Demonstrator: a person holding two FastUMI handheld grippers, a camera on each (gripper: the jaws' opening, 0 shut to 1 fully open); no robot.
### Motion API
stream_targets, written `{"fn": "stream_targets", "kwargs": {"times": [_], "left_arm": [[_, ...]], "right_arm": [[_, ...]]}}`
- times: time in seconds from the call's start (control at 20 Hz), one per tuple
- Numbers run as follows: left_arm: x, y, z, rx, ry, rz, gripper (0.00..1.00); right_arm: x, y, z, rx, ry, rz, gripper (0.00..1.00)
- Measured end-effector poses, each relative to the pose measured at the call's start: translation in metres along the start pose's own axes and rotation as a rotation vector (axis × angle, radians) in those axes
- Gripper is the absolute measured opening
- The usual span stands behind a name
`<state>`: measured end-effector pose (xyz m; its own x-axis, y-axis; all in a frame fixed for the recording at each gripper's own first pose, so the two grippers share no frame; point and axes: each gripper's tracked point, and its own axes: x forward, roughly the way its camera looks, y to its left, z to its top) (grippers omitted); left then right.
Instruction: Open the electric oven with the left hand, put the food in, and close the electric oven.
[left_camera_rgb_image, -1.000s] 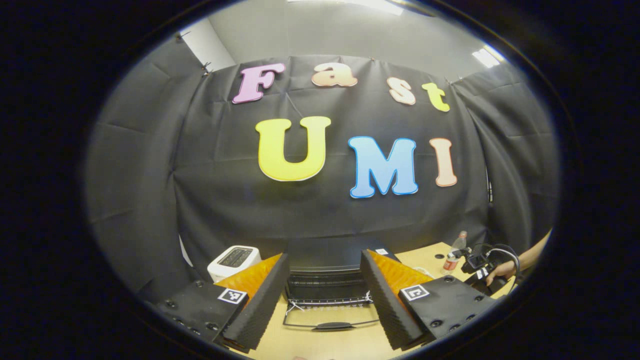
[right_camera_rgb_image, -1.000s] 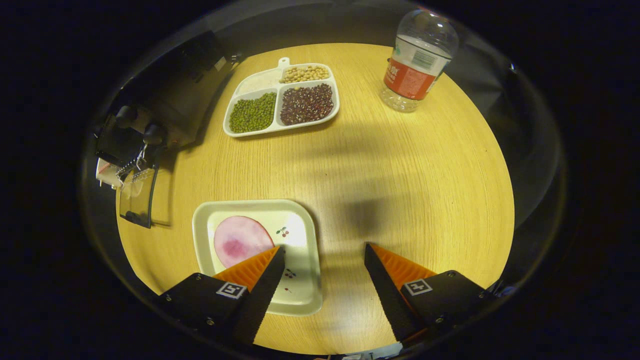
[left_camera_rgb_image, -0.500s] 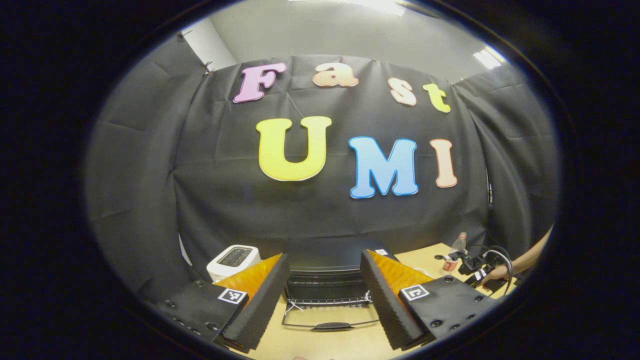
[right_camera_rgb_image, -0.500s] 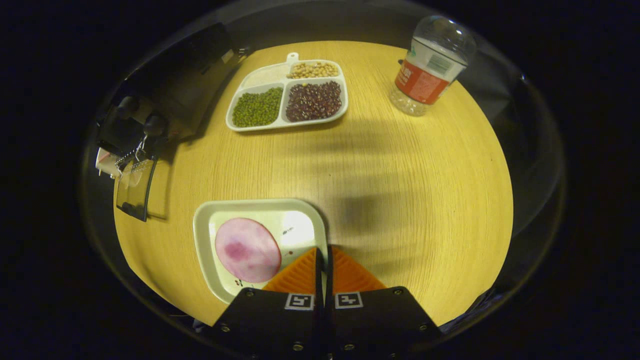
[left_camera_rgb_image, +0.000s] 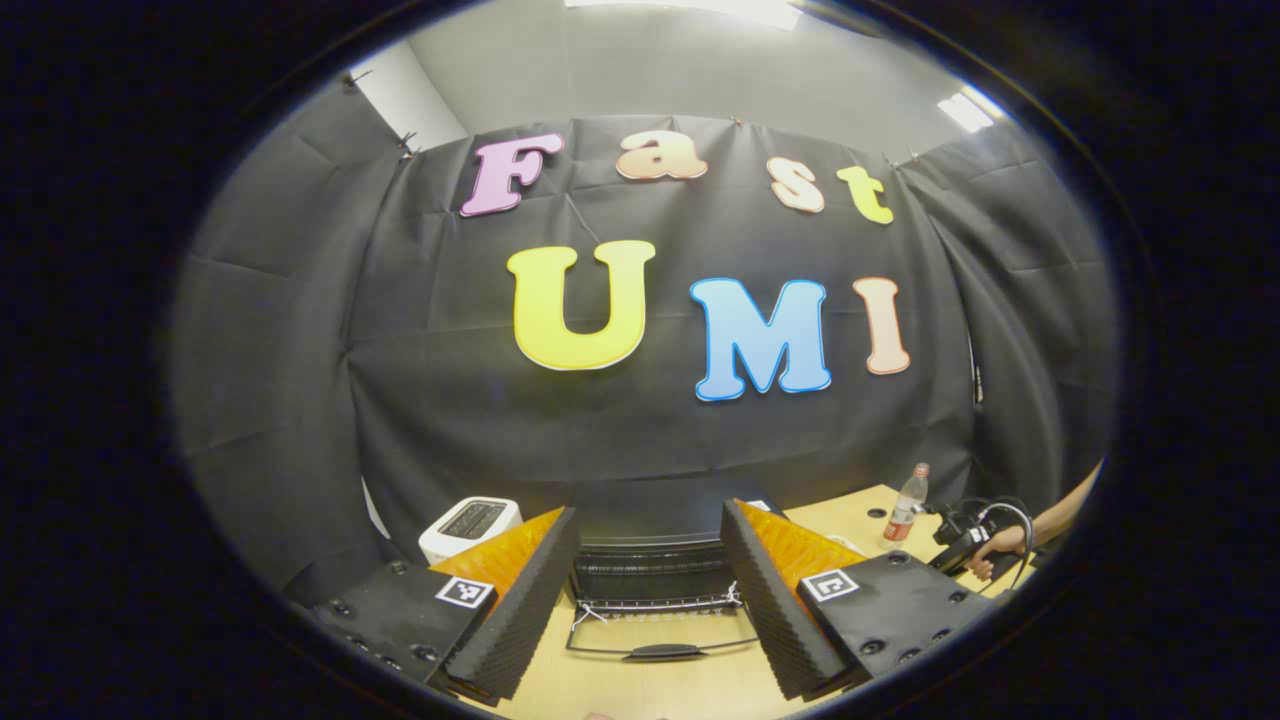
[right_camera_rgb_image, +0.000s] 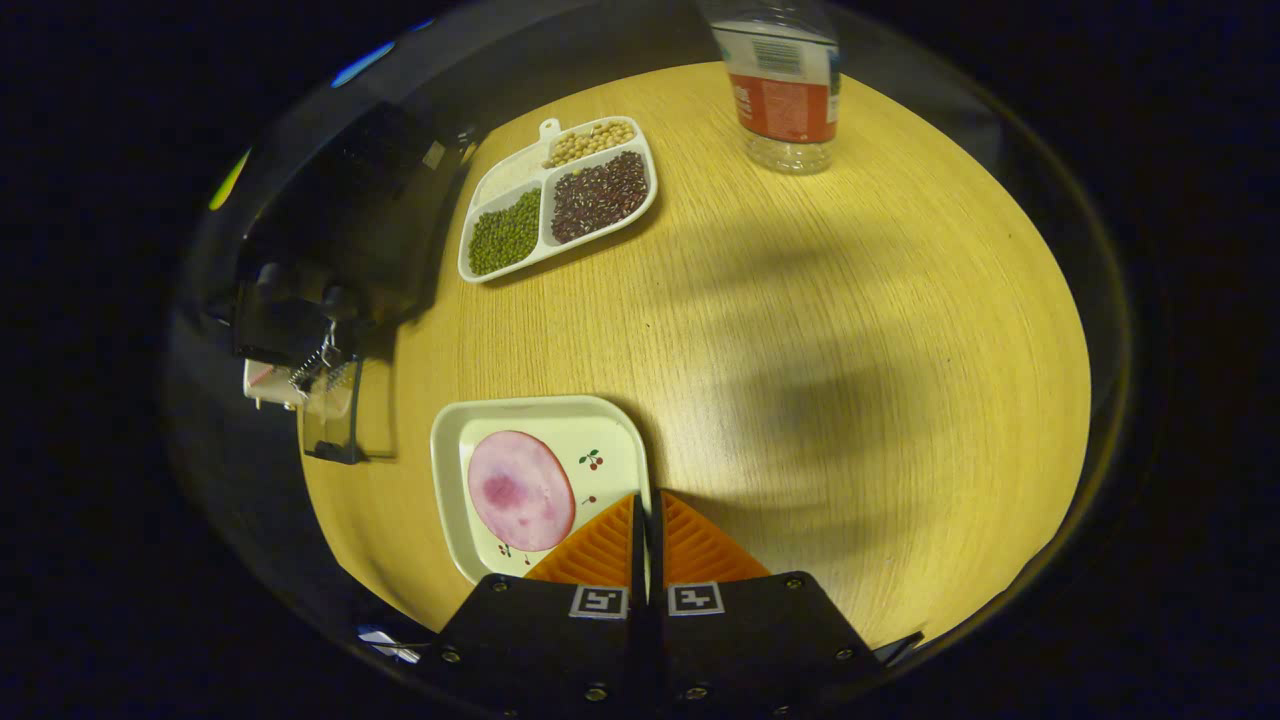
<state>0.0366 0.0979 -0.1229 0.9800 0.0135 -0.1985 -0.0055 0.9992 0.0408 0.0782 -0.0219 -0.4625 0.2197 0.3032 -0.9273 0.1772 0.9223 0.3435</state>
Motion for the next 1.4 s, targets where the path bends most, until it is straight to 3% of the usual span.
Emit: {"fn": "stream_targets", "kwargs": {"times": [0.25, 0.4, 0.55, 0.6, 0.95, 1.0, 1.05, 1.2, 1.4], "left_arm": [[0.001, -0.003, 0.005, -0.027, 0.005, -0.01, 0.96], [0.005, -0.007, 0.004, -0.035, 0.011, -0.023, 1.0], [0.007, -0.01, 0.011, -0.034, 0.005, -0.04, 0.96], [0.008, -0.011, 0.014, -0.03, 0.0, -0.045, 1.0], [0.02, -0.015, 0.022, -0.036, -0.014, -0.081, 1.0], [0.023, -0.013, 0.024, -0.034, -0.023, -0.083, 0.92], [0.026, -0.009, 0.029, -0.031, -0.036, -0.081, 1.0], [0.027, -0.006, 0.041, -0.049, -0.061, -0.101, 0.96], [0.027, 0.014, 0.056, -0.063, -0.091, -0.104, 1.0]], "right_arm": [[0.006, 0.013, -0.012, 0.183, -0.035, 0.214, 0.0], [0.01, 0.019, -0.016, 0.273, -0.063, 0.304, 0.0], [0.007, 0.024, -0.017, 0.338, -0.105, 0.359, 0.0], [0.008, 0.024, -0.017, 0.347, -0.111, 0.361, 0.01], [-0.009, 0.052, -0.019, 0.43, -0.193, 0.441, 0.01], [-0.013, 0.058, -0.019, 0.437, -0.214, 0.449, 0.0], [-0.016, 0.065, -0.018, 0.446, -0.236, 0.453, 0.0], [-0.033, 0.084, -0.025, 0.487, -0.29, 0.463, 0.0], [-0.067, 0.119, -0.044, 0.497, -0.348, 0.455, 0.0]]}}
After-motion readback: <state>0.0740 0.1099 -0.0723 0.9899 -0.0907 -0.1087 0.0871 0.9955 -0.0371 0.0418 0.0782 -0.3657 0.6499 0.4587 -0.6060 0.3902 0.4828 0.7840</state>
